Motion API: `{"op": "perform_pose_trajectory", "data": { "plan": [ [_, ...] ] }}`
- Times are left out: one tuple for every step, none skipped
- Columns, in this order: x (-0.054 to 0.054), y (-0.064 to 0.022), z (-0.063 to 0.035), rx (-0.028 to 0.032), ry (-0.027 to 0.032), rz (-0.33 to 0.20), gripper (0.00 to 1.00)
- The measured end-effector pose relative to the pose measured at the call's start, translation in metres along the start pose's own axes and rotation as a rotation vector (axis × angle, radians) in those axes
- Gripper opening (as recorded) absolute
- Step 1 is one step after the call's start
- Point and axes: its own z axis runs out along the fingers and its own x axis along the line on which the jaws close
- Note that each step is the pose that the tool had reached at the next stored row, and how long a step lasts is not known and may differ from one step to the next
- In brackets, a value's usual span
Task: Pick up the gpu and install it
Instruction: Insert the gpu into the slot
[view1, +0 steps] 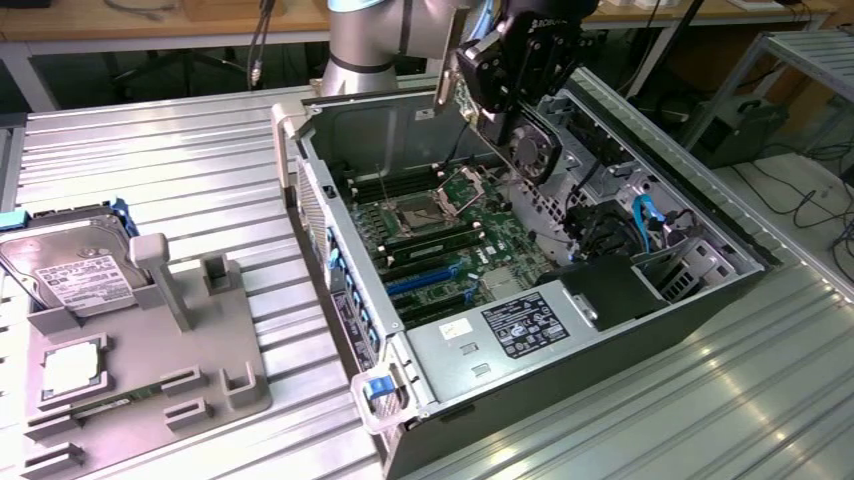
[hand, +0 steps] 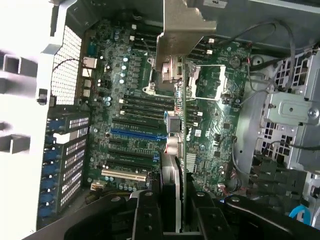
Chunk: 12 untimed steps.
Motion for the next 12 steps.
{"op": "perform_pose_trajectory", "data": {
  "plan": [
    [0.0, 0.0, 0.0, -0.001, -0.0004, -0.036, 0.28],
    [0.0, 0.0, 0.0, -0.002, -0.0007, -0.07, 0.28],
    [0.0, 0.0, 0.0, -0.003, -0.0011, -0.106, 0.28],
    [0.0, 0.0, 0.0001, -0.0039, -0.0014, -0.138, 0.28],
    [0.0, 0.0, 0.0002, -0.0057, -0.002, -0.199, 0.28],
    [0.0, 0.0, 0.0002, -0.0068, -0.0023, -0.239, 0.28],
    [0.0, 0.0, 0.0003, -0.0077, -0.0026, -0.27, 0.28],
    [0.0, 0.0, 0.0003, -0.0086, -0.0029, -0.304, 0.28],
    [0.0, 0.0, 0.0004, -0.0092, -0.0032, -0.324, 0.28],
    [0.0, 0.0, 0.0004, -0.0096, -0.0033, -0.34, 0.28],
    [0.0, 0.0, 0.0004, -0.0108, -0.0037, -0.382, 0.28],
    [0.0, 0.0, 0.0004, -0.0115, -0.004, -0.408, 0.28]
  ]
}}
